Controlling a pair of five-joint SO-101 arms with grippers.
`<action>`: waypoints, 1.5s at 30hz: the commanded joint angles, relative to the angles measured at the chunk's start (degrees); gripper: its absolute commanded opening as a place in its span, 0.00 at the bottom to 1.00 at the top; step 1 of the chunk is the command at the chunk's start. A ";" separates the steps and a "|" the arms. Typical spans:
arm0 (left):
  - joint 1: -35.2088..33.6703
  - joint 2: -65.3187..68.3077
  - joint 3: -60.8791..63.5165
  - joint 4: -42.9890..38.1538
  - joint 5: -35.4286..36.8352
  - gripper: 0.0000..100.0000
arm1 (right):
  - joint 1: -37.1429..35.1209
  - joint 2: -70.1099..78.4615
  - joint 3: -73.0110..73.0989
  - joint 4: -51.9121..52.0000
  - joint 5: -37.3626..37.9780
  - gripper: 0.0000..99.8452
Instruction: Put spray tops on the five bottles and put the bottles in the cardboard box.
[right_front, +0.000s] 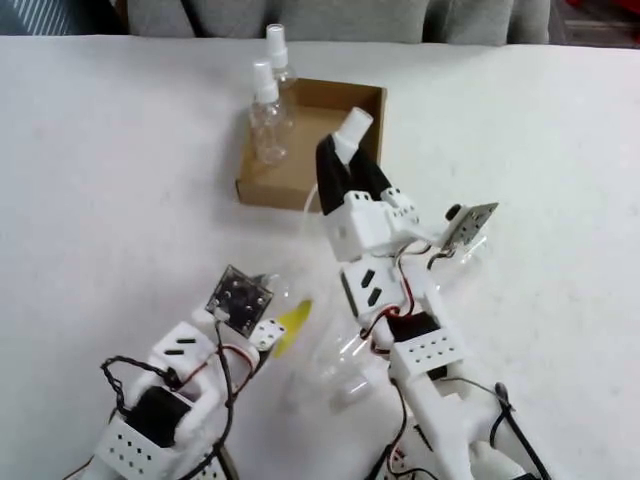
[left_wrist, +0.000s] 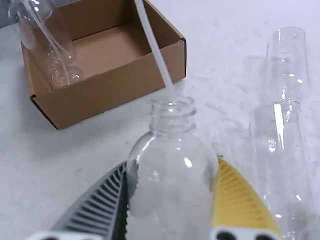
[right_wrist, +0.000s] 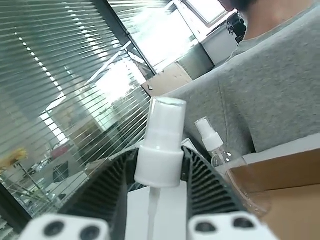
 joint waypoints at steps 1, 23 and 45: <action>0.31 -0.57 -1.14 -0.35 0.35 0.02 | -0.40 0.13 -2.37 0.13 -0.09 0.01; 0.22 -0.57 -1.23 -0.35 0.62 0.02 | -12.53 -15.52 11.69 0.48 10.29 0.01; 0.13 -0.57 -0.97 -0.35 0.62 0.02 | -12.79 -43.82 11.69 40.31 10.64 0.01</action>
